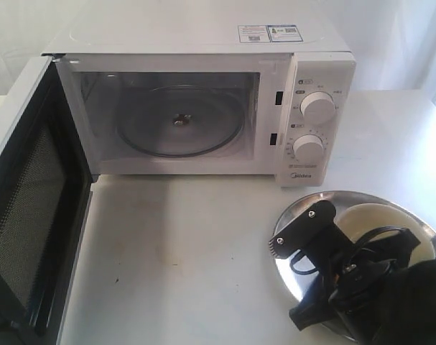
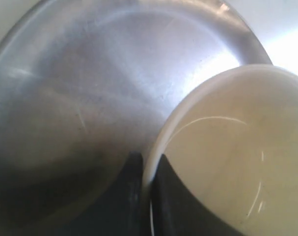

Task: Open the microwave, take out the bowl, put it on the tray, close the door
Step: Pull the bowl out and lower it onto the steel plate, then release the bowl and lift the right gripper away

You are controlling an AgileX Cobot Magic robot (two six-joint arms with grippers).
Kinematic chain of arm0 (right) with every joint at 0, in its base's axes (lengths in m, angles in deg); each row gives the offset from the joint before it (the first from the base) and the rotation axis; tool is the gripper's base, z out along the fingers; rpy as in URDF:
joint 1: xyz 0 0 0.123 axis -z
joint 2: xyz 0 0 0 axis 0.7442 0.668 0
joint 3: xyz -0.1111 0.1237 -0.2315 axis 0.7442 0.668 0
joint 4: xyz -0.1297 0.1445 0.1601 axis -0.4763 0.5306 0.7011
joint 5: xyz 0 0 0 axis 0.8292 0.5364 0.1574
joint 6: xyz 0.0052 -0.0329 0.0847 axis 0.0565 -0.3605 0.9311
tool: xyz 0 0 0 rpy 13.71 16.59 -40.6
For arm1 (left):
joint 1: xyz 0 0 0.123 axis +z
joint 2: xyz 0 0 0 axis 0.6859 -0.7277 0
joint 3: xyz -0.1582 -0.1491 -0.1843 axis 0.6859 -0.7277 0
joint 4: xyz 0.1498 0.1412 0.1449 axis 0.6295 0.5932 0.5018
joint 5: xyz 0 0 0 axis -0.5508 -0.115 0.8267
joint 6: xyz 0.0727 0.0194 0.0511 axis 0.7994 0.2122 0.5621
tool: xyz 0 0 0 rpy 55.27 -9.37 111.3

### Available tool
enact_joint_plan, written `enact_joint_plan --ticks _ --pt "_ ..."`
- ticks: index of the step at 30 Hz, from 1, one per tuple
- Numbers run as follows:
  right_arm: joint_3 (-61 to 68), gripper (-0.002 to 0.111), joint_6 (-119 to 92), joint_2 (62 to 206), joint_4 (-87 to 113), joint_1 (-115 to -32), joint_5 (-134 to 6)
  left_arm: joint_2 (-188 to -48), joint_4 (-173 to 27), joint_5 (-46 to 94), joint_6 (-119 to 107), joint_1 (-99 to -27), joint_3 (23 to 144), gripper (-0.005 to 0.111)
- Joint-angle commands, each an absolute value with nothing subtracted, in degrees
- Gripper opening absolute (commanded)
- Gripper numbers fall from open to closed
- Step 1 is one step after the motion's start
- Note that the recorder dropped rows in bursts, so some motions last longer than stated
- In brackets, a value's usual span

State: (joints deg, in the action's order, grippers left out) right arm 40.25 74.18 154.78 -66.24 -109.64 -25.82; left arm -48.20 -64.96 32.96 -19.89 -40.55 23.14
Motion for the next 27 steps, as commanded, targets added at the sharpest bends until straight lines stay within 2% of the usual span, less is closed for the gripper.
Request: enact_joint_plan --ticks 1,7,9,13,15,16,20,23,27 --pt "40.44 0.000 78.89 155.70 -70.46 -108.57 -24.73 -48.08 -65.16 32.84 -20.23 -40.60 22.95 0.000" --pt "40.44 0.003 82.44 155.70 -71.92 -108.57 -24.73 -48.08 -65.16 32.84 -20.23 -40.60 22.95 0.000" --pt "40.44 0.014 82.43 155.70 -71.71 -108.57 -25.60 -48.08 -65.16 32.84 -20.23 -40.60 22.95 0.000" --pt "40.44 0.045 82.43 155.70 -71.71 -108.57 -26.19 -48.08 -65.16 32.84 -20.23 -40.60 22.95 0.000" --pt "40.44 0.053 82.88 155.70 -71.71 -108.57 -24.76 -48.08 -65.16 32.84 -20.23 -40.60 22.95 0.000" --pt "40.44 0.053 84.00 155.70 -71.71 -108.72 -23.18 -48.08 -65.16 32.84 -20.23 -40.60 22.95 0.000" --pt "40.44 0.043 92.18 152.96 -76.60 -112.28 -16.18 -48.08 -65.16 32.84 -20.23 -40.60 22.95 0.000" --pt "40.44 0.029 97.01 147.21 -84.03 -118.51 -15.62 -48.08 -65.16 32.84 -20.23 -40.60 22.95 0.000" --pt "38.77 0.000 99.00 137.85 -87.20 -126.72 -21.09 -48.08 -65.16 32.84 -20.23 -40.60 22.95 0.000"
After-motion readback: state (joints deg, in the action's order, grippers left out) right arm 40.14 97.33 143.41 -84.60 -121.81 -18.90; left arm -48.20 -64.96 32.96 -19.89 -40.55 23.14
